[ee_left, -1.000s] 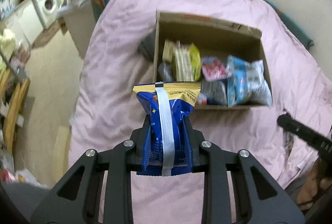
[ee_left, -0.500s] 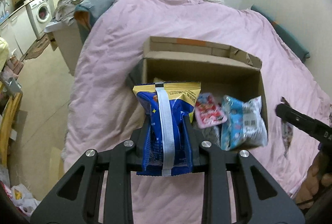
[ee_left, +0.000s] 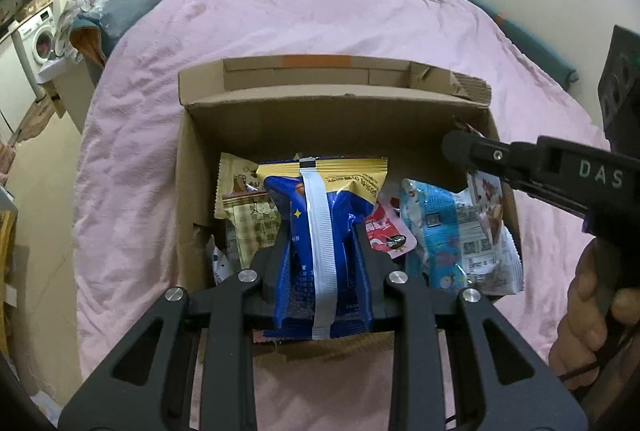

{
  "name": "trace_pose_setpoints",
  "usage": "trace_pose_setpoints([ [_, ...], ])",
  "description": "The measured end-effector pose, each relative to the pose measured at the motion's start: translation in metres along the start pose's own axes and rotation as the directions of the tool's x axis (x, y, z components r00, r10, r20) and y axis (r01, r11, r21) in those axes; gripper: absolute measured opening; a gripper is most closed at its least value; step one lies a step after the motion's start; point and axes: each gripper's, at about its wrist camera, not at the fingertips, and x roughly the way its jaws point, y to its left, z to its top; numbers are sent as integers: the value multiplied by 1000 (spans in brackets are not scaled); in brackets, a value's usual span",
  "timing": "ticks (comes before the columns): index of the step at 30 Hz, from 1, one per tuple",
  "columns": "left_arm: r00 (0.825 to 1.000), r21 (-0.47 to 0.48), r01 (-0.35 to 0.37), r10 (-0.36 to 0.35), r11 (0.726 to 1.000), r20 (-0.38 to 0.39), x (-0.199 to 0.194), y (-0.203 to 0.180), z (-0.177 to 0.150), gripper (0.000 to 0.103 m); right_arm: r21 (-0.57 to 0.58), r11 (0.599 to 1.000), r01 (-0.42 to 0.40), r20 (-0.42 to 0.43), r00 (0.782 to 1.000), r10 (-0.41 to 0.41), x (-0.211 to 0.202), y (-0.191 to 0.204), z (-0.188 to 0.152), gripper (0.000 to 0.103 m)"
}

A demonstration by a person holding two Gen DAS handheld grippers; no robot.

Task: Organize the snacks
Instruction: 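Lift both held snacks and carry them over the cardboard box, then lower both snacks into the box and open both tools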

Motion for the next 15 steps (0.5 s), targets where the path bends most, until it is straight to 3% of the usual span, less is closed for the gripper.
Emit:
trace_pose_setpoints([
  [4, 999, -40, 32, -33, 999, -26, 7, 3, 3, 24, 36, 999, -13, -8, 1000, 13, 9, -5, 3, 21],
  [12, 998, -35, 52, -53, 998, -30, 4, -1, 2, 25, 53, 999, -8, 2, 1000, 8, 12, -9, 1, 24],
  [14, 998, -31, 46, -47, 998, -49, 6, -2, 3, 30, 70, 997, -20, -4, 1000, 21, 11, -11, 1, 25],
  [15, 998, -23, 40, -41, 999, -52, 7, -4, 2, 39, 77, 997, -31, -11, 999, 32, 12, -12, 0, 34],
])
